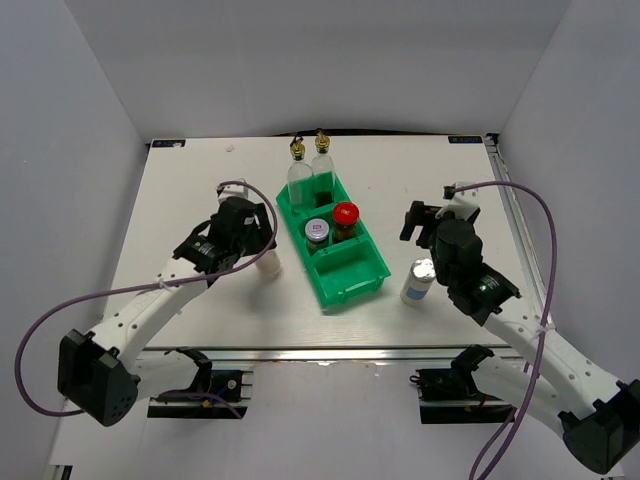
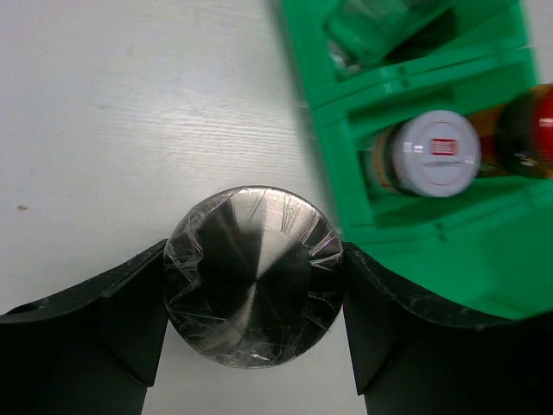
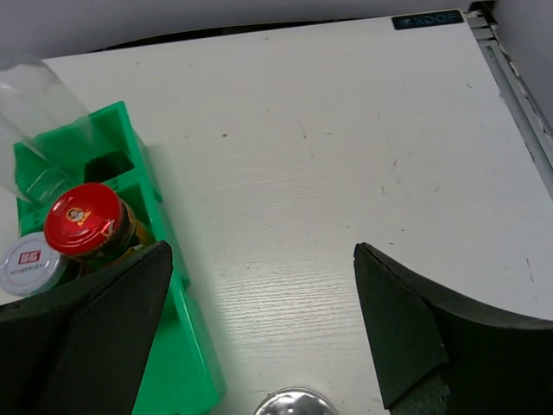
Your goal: Organize the condiment bottles
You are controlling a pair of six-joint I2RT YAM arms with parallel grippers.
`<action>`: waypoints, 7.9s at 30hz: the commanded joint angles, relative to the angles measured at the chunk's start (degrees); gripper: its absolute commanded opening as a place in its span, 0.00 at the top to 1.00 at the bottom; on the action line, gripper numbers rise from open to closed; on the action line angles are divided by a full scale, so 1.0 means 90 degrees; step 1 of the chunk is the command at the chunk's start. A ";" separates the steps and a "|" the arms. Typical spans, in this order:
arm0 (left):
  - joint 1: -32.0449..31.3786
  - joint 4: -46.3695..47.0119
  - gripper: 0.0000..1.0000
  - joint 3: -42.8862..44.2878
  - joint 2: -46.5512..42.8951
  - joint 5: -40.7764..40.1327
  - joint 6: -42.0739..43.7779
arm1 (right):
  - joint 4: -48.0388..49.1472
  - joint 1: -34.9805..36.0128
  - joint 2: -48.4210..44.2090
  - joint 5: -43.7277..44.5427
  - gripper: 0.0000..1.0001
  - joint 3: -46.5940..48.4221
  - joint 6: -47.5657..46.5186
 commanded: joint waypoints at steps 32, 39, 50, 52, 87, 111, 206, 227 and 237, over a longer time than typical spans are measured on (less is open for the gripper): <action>-0.2700 0.0961 1.00 0.2874 0.2114 0.1298 0.1330 | -0.0247 -0.1247 -0.0319 0.0018 0.11 -0.0333 0.0502; -0.2700 0.1167 0.99 0.2942 0.2515 0.1425 0.1359 | -0.0179 -0.1266 -0.0222 -0.0236 0.11 -0.0323 0.0424; -0.2700 0.1148 0.87 0.3255 0.3238 0.1562 0.1398 | -0.0179 -0.1295 -0.0280 -0.0451 0.11 -0.0333 0.0366; -0.2700 0.1099 0.80 0.3362 0.3336 0.1543 0.1417 | -0.0188 -0.1315 -0.0280 -0.0451 0.10 -0.0323 0.0366; -0.2564 0.0747 0.02 0.3754 0.2821 0.0273 0.1759 | -0.1506 -0.1354 -0.0154 -0.1876 0.10 0.0330 0.0278; 0.2798 0.2026 0.02 -0.0328 0.0163 0.0975 -0.0135 | -0.4144 -0.0661 0.0745 -0.2092 0.12 0.0770 0.0922; 0.2906 0.2212 0.02 -0.0856 -0.0189 0.1347 0.0177 | -0.2444 0.2044 0.4065 -0.2746 0.31 0.3261 -0.0445; 0.2915 0.2231 0.02 -0.0846 -0.0208 0.1386 0.0197 | -0.2376 0.2054 0.3519 -0.2406 0.17 0.3817 -0.0826; 0.2915 0.2280 0.02 -0.0885 -0.0247 0.1455 0.0216 | -0.1859 0.0953 0.2281 -0.1055 0.11 0.3321 -0.0573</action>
